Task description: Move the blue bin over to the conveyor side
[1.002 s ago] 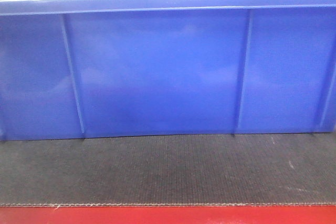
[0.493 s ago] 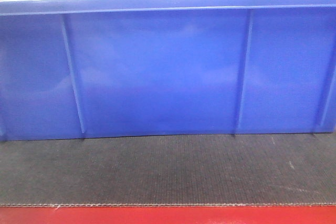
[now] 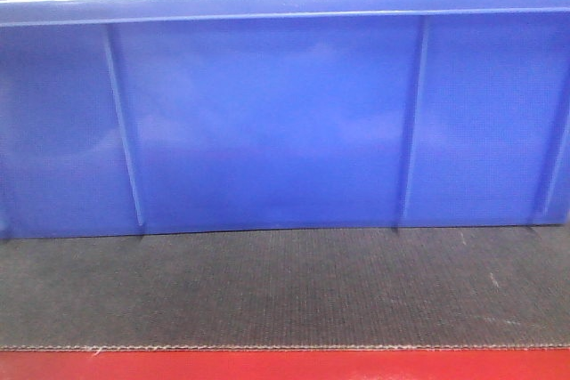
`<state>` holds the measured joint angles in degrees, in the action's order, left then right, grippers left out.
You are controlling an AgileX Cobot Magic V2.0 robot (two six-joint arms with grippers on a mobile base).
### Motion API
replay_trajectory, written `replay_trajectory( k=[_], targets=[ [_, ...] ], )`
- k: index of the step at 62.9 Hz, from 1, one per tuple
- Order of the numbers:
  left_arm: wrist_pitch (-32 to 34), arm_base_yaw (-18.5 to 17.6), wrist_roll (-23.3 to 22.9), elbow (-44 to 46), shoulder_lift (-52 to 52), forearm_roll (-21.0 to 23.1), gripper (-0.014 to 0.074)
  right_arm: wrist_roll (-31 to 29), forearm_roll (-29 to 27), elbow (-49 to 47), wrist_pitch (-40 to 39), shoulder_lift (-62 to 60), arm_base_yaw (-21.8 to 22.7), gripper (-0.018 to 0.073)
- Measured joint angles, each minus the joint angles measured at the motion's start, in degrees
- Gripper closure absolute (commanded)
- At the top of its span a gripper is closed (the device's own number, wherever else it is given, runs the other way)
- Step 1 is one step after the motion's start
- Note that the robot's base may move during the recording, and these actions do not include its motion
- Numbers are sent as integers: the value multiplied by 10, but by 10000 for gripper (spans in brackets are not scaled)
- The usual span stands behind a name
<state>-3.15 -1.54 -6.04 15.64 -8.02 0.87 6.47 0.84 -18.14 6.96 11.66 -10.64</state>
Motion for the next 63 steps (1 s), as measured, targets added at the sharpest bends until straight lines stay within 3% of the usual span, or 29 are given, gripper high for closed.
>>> replay_trajectory(
  k=[16,31,43,63],
  targets=[
    [0,0,0,0,0,0,585,-21,-21,47,-6,-8,10,648],
    [0,0,0,0,0,0,585,-55,-39,126,-4,-72,78,648],
    [2,1,0,0,0,0,585,-58,-42,177,-14,-112,83,648],
    [2,1,0,0,1,0,585,-59,-44,181,-20,-112,83,648]
  ],
)
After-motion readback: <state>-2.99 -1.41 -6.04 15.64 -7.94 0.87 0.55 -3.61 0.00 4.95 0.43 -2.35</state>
